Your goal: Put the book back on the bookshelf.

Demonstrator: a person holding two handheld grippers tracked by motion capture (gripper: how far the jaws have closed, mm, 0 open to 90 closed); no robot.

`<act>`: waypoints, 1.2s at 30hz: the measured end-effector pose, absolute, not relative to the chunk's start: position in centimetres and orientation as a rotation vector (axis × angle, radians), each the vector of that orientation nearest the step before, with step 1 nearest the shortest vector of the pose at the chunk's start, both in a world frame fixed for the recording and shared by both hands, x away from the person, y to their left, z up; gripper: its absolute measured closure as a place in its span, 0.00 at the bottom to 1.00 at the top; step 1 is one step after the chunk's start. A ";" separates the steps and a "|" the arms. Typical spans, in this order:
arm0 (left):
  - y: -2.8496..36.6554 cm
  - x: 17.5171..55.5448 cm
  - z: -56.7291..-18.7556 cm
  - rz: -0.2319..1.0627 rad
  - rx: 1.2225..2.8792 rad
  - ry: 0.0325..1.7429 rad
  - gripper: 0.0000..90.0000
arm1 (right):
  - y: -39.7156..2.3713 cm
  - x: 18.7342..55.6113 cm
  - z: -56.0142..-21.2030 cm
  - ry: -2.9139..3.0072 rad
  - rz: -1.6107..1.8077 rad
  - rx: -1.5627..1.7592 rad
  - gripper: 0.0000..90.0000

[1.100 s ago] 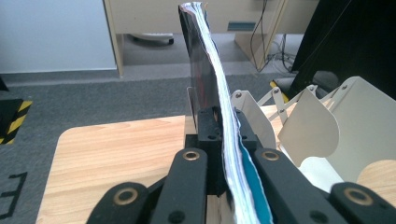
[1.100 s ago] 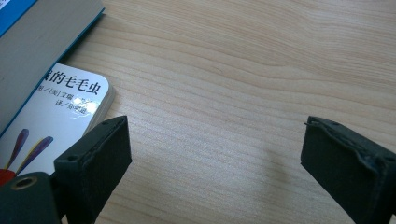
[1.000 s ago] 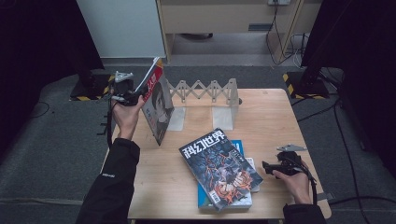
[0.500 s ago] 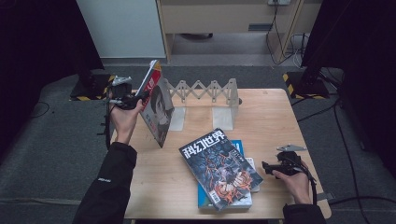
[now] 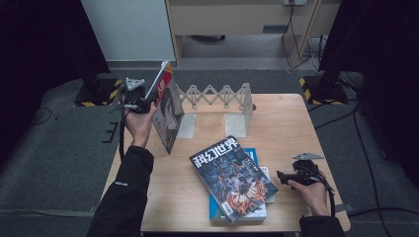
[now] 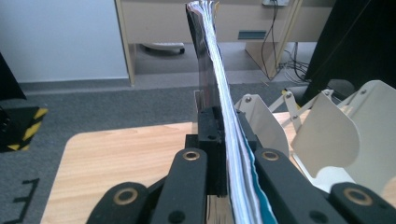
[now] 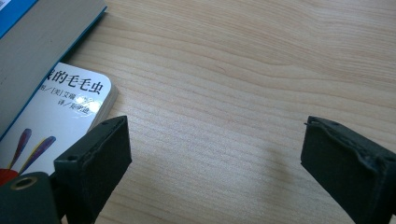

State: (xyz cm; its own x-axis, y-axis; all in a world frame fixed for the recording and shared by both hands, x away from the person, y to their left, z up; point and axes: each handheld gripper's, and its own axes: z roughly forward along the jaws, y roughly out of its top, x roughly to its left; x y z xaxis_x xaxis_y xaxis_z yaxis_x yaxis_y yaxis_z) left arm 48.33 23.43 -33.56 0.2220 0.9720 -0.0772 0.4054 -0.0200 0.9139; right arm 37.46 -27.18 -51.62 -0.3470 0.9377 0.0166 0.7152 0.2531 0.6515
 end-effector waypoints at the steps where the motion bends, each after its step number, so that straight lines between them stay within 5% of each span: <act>1: 23.3 48.4 -33.6 0.785 1.577 1.330 0.96 | -27.2 37.5 -51.6 2.156 0.814 1.511 0.10; 13: 23.1 47.7 -34.0 0.794 1.597 1.290 0.94 | -27.1 37.4 -51.6 2.160 0.811 1.507 0.10; 29: 24.9 42.9 -33.0 0.811 1.574 1.151 0.55 | -26.9 37.2 -51.2 2.156 0.840 1.477 0.14; 36: 25.5 40.4 -33.6 0.792 1.578 1.119 0.48 | -26.8 37.2 -50.8 2.137 0.854 1.456 0.17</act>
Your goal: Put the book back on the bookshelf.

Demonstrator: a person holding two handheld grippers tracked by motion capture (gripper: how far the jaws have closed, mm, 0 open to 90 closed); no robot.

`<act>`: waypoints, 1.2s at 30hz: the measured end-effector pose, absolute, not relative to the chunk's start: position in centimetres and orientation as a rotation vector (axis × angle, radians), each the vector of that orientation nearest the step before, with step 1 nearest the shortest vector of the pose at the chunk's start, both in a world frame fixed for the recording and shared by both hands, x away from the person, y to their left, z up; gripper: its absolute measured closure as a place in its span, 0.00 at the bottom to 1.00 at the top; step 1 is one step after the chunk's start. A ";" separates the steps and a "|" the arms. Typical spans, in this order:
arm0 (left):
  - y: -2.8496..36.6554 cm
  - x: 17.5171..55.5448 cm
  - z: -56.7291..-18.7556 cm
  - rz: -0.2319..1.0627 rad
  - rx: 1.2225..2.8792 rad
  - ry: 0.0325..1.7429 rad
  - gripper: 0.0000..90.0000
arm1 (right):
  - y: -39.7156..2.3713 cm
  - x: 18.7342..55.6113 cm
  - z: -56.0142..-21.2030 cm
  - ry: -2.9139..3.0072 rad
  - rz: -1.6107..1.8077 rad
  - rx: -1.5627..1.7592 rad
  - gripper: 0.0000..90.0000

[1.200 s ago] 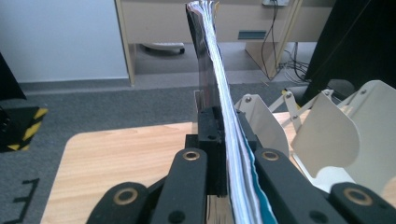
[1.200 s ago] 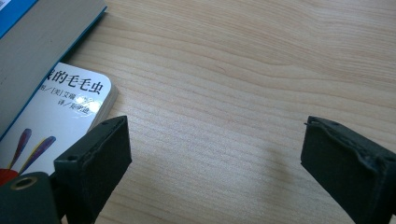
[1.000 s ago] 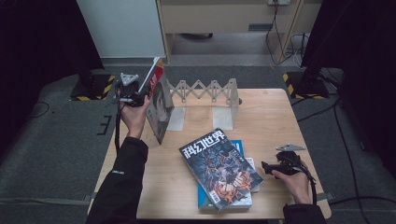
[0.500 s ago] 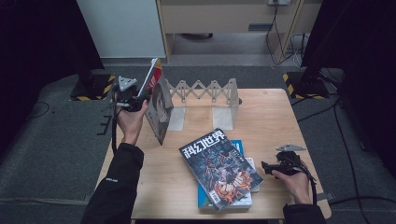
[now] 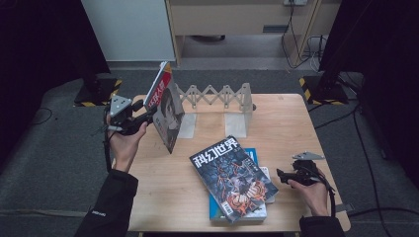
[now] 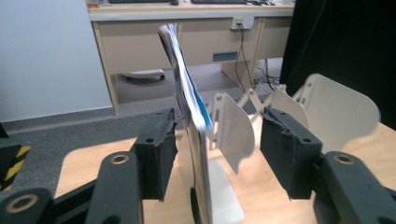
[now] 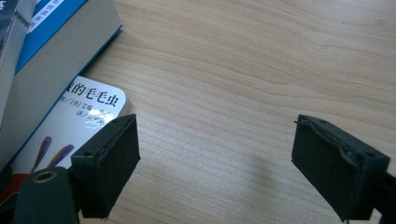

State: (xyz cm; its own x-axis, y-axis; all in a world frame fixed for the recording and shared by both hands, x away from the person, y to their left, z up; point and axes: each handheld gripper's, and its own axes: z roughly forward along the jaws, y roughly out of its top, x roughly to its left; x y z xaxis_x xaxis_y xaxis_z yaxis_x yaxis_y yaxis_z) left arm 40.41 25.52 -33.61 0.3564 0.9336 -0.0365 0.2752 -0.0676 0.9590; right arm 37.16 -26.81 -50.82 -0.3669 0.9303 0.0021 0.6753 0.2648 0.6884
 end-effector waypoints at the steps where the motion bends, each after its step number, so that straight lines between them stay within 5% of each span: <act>1: 25.6 39.9 -33.8 0.790 1.580 1.113 0.47 | -26.7 37.1 -50.8 2.133 0.854 1.453 0.18; 36: 21.6 36.1 -46.3 0.441 1.808 1.066 0.32 | -24.8 35.6 -48.6 2.086 0.987 1.407 0.30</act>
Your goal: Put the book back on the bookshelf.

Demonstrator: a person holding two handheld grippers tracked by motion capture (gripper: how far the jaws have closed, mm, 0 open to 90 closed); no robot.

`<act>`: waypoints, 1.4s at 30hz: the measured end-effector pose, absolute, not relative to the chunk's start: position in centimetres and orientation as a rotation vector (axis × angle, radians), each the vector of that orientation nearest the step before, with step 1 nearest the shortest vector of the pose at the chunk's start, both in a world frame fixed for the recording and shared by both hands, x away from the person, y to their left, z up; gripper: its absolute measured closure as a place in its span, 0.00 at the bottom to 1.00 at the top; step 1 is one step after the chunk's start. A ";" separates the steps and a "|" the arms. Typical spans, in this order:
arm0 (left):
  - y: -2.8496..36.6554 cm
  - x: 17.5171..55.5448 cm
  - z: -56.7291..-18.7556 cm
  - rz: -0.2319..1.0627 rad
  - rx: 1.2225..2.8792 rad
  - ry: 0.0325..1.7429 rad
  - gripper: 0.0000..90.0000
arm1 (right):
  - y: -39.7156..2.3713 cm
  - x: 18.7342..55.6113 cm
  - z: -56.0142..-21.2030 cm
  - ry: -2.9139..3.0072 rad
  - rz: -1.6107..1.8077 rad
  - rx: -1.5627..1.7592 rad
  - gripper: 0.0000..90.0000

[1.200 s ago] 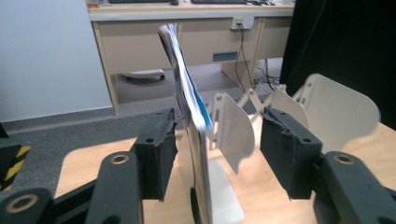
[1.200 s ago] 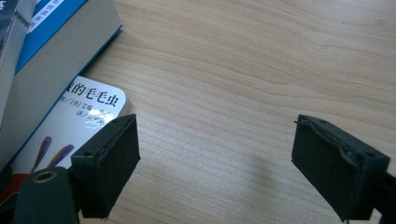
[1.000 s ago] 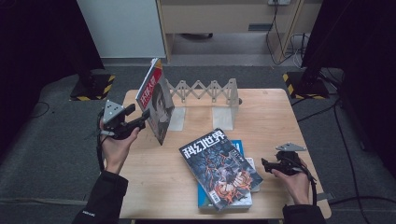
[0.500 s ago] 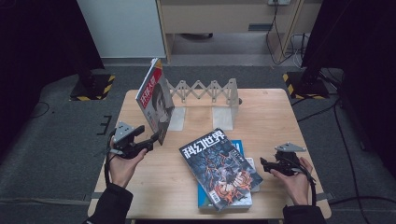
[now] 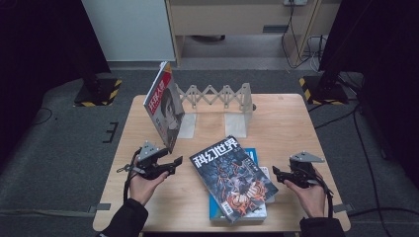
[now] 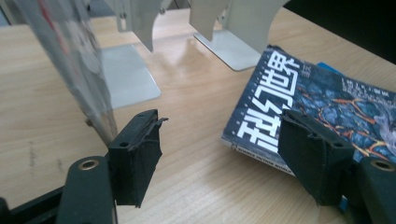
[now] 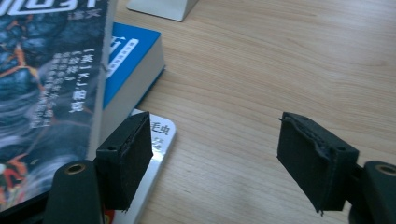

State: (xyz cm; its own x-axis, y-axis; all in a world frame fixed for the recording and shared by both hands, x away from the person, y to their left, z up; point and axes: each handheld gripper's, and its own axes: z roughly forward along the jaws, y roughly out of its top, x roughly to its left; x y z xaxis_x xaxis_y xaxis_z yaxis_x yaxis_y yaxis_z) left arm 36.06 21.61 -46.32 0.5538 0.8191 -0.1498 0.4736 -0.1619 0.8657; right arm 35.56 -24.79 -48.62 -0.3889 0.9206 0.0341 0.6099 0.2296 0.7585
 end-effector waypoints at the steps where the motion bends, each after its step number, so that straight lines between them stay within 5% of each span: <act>1: 21.6 36.1 -46.3 0.441 1.808 1.066 0.32 | -24.8 35.6 -48.6 2.086 0.987 1.407 0.30; 42: 16.7 39.6 -52.2 0.111 1.790 1.097 0.22 | -20.9 34.5 -48.9 2.214 1.134 1.382 0.41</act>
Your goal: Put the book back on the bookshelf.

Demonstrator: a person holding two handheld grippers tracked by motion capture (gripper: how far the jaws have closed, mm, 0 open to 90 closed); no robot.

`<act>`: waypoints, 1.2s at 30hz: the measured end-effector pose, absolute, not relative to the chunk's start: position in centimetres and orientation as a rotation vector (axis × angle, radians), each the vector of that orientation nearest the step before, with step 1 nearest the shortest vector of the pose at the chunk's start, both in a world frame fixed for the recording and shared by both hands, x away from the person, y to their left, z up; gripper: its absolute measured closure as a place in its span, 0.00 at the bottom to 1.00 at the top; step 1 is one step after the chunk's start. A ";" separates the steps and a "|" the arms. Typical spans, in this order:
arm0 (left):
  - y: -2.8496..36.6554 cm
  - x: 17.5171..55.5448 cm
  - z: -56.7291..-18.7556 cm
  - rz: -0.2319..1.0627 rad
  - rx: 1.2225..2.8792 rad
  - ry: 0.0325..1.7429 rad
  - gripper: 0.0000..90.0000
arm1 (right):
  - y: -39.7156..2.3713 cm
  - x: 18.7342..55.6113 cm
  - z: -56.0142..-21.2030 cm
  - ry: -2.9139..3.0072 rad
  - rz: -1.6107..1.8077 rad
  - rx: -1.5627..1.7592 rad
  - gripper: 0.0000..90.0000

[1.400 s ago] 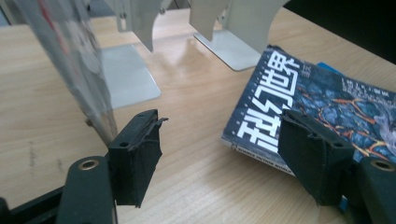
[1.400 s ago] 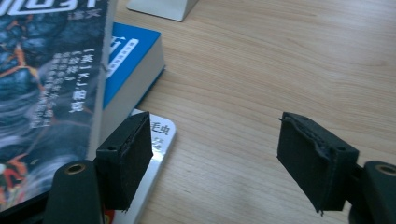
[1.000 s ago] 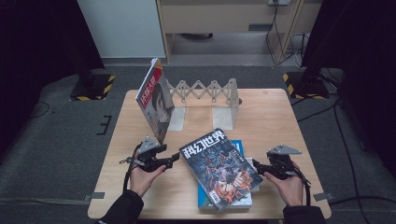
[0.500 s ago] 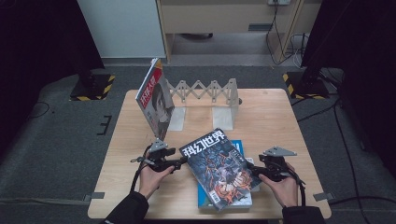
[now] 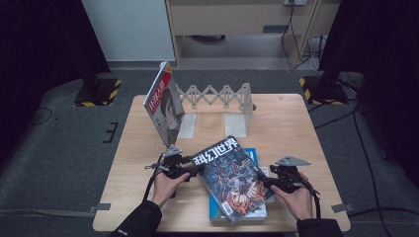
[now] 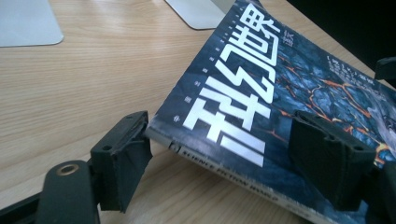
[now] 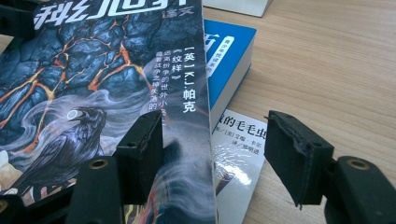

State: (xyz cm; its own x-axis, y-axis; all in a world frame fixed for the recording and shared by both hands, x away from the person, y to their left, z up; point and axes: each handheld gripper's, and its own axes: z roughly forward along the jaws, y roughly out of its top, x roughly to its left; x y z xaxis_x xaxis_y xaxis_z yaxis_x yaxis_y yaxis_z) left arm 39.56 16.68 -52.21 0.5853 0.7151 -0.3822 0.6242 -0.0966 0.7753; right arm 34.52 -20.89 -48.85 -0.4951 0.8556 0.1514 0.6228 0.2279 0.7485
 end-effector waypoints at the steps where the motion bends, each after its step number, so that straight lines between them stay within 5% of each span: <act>1: 16.6 39.7 -52.3 0.102 1.789 1.094 0.21 | -20.9 34.5 -48.9 2.212 1.137 1.382 0.41; 22: 17.5 37.5 -51.2 0.039 1.848 1.079 0.30 | -20.8 34.8 -49.1 2.191 1.149 1.375 0.42; 36: 17.1 38.3 -52.6 -0.085 1.788 1.099 0.24 | -20.6 34.7 -49.0 2.203 1.146 1.367 0.42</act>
State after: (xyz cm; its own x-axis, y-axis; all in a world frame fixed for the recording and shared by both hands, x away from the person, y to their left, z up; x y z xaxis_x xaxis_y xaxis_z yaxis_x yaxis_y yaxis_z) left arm 38.30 17.06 -52.63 0.5856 0.6352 -0.5036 0.7054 -0.0931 0.7027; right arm 34.68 -20.58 -49.05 -0.4990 0.8542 0.1462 0.6103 0.2266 0.7591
